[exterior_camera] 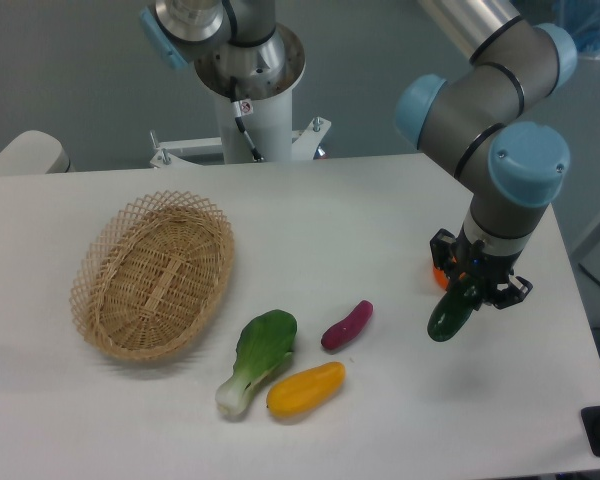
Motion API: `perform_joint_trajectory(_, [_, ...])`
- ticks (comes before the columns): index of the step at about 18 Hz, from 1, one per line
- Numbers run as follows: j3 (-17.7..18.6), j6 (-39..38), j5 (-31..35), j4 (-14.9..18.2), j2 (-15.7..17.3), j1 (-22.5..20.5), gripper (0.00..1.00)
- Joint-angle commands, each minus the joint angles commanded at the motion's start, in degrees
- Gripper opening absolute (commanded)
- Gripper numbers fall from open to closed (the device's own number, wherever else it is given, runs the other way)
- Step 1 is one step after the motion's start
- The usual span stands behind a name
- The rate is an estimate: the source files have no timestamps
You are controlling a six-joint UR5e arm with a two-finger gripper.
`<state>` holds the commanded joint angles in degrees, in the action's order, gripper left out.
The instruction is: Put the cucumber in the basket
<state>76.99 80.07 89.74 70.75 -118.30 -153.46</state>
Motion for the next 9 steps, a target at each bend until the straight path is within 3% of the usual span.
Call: perform_joint_trajectory(9, [-0.35, 0.0, 0.17, 0.35, -0.09, -0.09, 0.12])
